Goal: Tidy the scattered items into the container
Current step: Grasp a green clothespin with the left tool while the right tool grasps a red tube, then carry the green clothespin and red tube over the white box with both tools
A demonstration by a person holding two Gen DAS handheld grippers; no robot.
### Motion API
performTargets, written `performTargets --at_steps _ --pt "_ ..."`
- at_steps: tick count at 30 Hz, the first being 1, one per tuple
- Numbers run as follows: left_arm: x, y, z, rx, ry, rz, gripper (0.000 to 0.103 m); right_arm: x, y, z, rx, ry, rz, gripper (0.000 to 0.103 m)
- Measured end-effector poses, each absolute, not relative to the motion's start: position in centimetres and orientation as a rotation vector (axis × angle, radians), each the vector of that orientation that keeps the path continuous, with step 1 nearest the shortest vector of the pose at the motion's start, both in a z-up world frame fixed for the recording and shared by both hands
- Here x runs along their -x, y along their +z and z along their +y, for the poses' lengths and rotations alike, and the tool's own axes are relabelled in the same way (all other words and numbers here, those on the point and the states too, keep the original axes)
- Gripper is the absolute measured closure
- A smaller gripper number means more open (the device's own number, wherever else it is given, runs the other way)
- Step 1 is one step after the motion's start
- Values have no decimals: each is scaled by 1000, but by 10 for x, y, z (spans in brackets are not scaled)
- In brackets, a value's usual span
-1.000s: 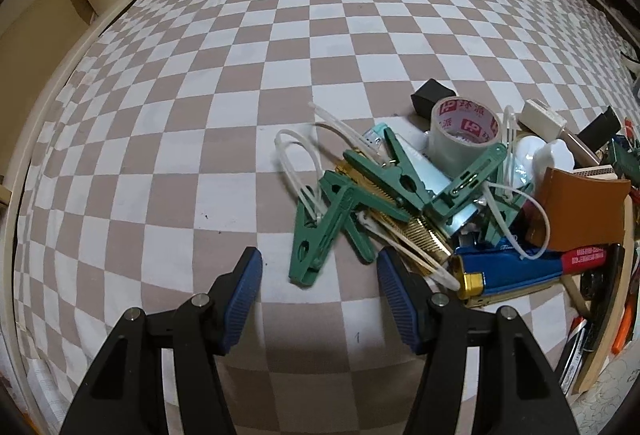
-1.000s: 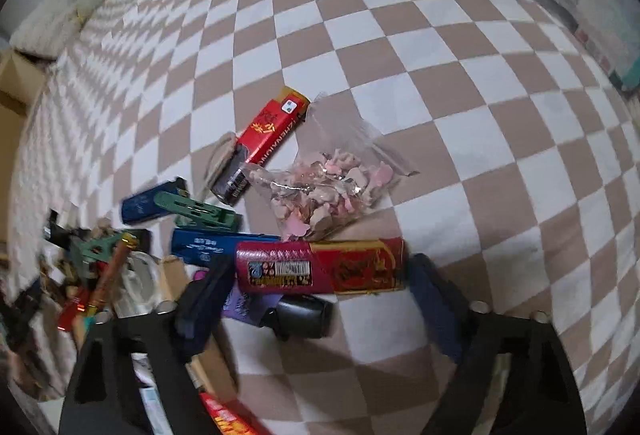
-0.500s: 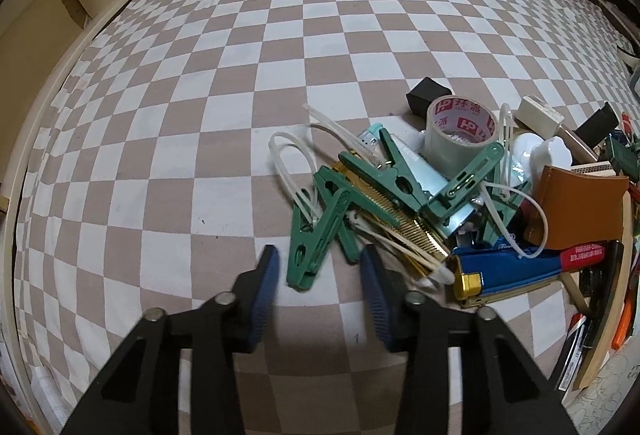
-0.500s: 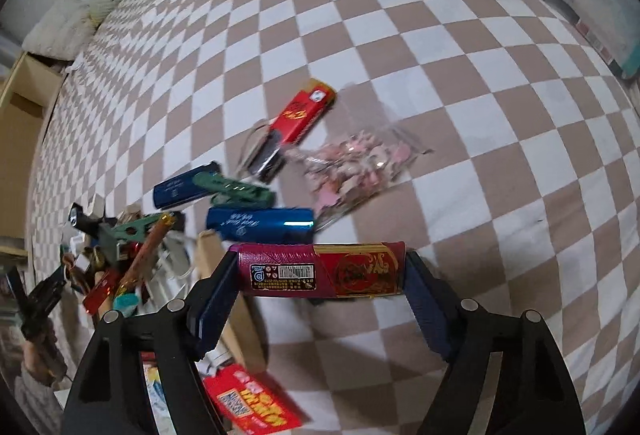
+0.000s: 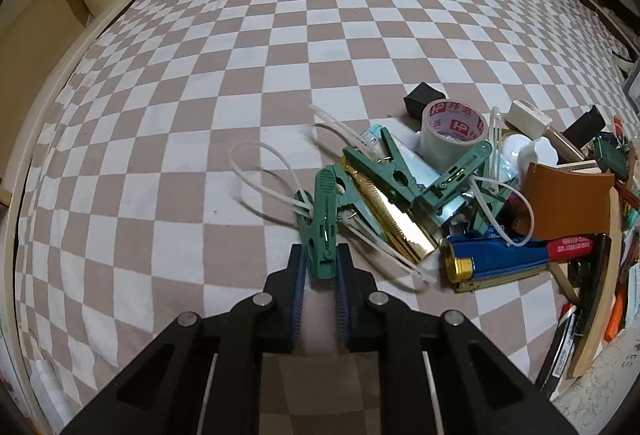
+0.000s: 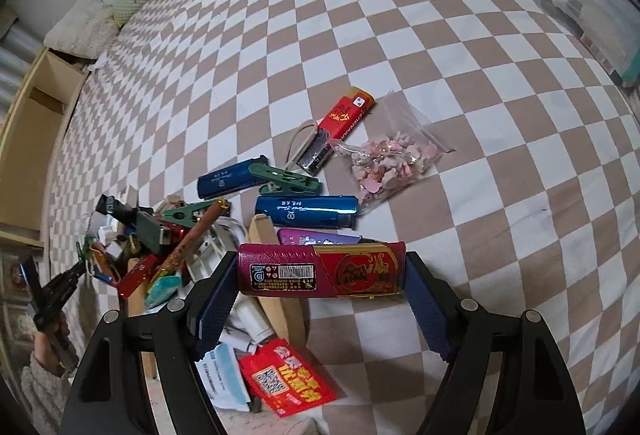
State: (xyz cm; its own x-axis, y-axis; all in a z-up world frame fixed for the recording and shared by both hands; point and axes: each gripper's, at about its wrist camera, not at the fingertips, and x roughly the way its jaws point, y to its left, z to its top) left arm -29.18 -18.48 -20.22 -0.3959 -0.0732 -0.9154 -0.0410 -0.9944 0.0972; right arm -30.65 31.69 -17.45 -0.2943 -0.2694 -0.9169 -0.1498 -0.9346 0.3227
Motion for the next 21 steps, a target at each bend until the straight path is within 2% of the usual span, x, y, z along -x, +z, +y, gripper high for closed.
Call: performTargets --at_steps 14,21 --pt "254 -171 -203 -1659 -2684 8 90 282 -138 327 -1707 -2439 -654 23" --pt "240 -154 -204 -1625 -2685 60 90 271 -129 327 -1691 -2457 -652 23"
